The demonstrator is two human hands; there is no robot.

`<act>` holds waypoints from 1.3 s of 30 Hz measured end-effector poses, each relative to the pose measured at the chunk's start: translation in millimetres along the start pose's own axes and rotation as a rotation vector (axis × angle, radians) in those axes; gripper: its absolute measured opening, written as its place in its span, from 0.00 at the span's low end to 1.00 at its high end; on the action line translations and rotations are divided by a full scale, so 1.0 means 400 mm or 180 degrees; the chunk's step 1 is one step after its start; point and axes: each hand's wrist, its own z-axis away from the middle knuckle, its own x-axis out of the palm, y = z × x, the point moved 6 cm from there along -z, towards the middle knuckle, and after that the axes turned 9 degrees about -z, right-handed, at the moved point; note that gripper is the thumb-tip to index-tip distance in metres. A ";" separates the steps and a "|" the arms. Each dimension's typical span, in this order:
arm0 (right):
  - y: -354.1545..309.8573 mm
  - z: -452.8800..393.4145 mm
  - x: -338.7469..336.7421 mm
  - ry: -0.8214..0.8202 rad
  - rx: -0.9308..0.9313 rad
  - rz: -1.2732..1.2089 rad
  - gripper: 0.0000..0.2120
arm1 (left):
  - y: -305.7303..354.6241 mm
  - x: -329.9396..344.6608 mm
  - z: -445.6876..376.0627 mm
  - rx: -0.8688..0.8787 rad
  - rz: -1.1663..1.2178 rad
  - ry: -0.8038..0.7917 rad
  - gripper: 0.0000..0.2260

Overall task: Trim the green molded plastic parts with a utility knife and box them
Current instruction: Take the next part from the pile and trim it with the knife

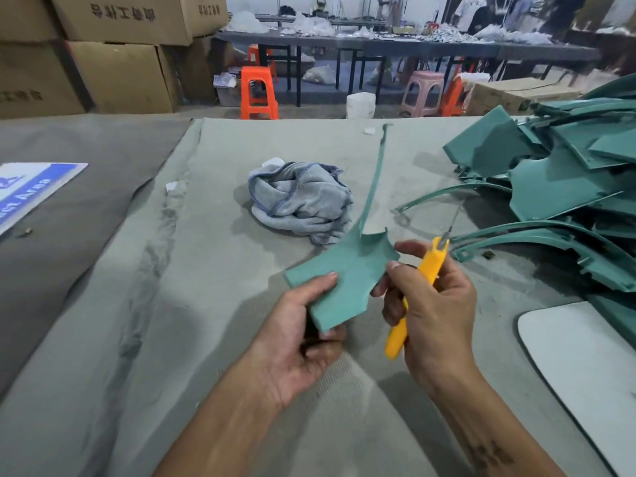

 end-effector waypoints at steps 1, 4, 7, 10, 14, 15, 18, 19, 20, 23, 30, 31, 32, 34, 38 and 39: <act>0.000 -0.003 -0.002 0.0026 0.0000 0.0080 0.09 | 0.000 -0.007 -0.004 0.0140 -0.0219 0.0185 0.05; -0.001 -0.004 -0.008 0.0074 -0.0002 0.0320 0.10 | 0.009 -0.027 -0.008 0.0617 -0.0759 0.0659 0.07; 0.017 -0.003 -0.001 -0.0119 0.0241 0.0299 0.09 | 0.029 -0.032 -0.004 0.0973 -0.0845 0.0763 0.07; 0.034 0.001 0.011 -0.0272 0.0434 0.0138 0.13 | 0.037 -0.041 0.002 0.1196 -0.1036 0.1006 0.08; 0.021 -0.007 -0.002 -0.0106 0.0318 -0.0008 0.19 | 0.054 -0.053 0.006 0.1693 -0.1412 0.1405 0.08; 0.013 -0.012 -0.011 -0.0010 0.0261 -0.0067 0.19 | 0.065 -0.061 0.009 0.1896 -0.1522 0.1563 0.08; -0.006 -0.030 -0.037 0.0192 0.0118 -0.0219 0.17 | 0.106 -0.071 0.038 0.2672 -0.2452 0.1829 0.29; -0.010 -0.034 -0.043 0.0215 0.0088 -0.0230 0.17 | 0.120 -0.063 0.051 0.3050 -0.3155 0.1895 0.38; -0.012 -0.036 -0.046 0.0220 0.0061 -0.0210 0.18 | 0.122 -0.047 0.059 0.3415 -0.3976 0.1904 0.43; -0.010 -0.032 -0.036 0.0139 0.0003 -0.0029 0.17 | 0.093 0.008 0.054 0.3811 -0.5842 0.1748 0.50; 0.028 -0.006 0.013 -0.0280 0.0281 0.0106 0.12 | 0.075 0.027 0.057 0.3970 -0.5991 0.1451 0.31; 0.027 -0.003 0.013 -0.0299 0.0279 0.0134 0.12 | 0.077 0.024 0.062 0.3942 -0.5956 0.1559 0.31; 0.020 -0.002 0.012 -0.0308 0.0206 0.0226 0.11 | 0.079 0.022 0.066 0.3885 -0.5855 0.1646 0.31; -0.010 0.003 0.010 -0.0318 -0.0213 0.0785 0.11 | 0.090 0.015 0.078 0.3815 -0.5420 0.1801 0.32; -0.055 0.037 0.050 -0.0748 -0.1107 0.1754 0.16 | 0.128 -0.026 0.099 0.3892 -0.4528 0.2340 0.34; -0.057 0.051 0.066 -0.1022 -0.1241 0.1794 0.16 | 0.133 -0.036 0.101 0.3827 -0.4415 0.2519 0.32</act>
